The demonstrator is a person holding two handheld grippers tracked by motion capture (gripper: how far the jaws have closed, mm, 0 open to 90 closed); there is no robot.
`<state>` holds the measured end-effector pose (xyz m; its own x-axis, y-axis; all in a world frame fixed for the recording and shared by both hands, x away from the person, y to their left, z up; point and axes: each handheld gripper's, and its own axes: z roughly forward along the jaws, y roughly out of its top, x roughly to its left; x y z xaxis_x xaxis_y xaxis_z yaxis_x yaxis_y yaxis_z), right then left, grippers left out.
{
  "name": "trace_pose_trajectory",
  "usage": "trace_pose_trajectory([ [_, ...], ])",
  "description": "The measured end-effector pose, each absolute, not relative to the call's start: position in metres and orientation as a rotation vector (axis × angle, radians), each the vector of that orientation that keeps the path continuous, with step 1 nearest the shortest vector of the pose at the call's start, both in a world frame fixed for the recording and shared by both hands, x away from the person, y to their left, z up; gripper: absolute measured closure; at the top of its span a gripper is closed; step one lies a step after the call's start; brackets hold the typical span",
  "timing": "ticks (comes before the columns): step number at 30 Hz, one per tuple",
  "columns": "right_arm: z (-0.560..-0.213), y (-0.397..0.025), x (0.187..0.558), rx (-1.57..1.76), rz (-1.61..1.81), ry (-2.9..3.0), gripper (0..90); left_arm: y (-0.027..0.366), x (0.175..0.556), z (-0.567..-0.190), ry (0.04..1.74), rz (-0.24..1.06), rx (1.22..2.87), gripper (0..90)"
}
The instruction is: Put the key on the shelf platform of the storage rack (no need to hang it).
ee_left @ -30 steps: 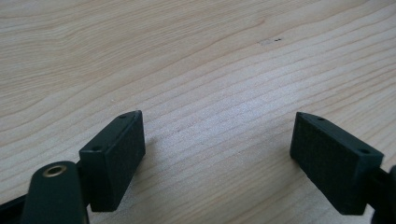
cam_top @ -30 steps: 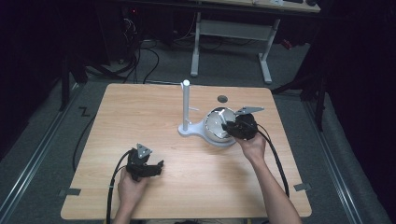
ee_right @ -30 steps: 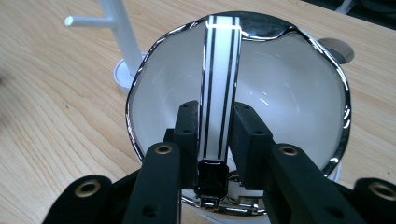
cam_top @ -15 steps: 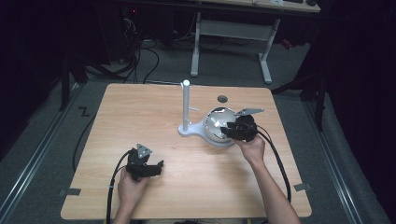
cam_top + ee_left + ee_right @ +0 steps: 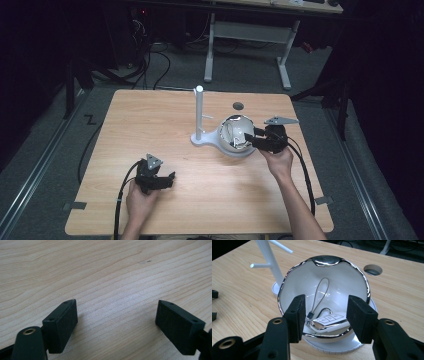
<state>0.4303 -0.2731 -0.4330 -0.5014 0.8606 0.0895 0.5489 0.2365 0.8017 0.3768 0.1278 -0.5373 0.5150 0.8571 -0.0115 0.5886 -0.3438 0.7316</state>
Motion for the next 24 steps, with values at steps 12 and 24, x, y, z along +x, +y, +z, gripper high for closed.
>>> trace_pose_trajectory([
  [12, -0.428, -0.295, 0.415, 1.364, 1.202, 2.035, 46.0, 0.128, 0.377, -0.537, 1.175, 0.497, 2.064, 18.3],
  [24, -0.428, -0.319, 0.399, 1.408, 1.233, 1.976, 45.7, 0.128, 0.377, -0.537, 1.175, 0.497, 2.064, 18.3],
])
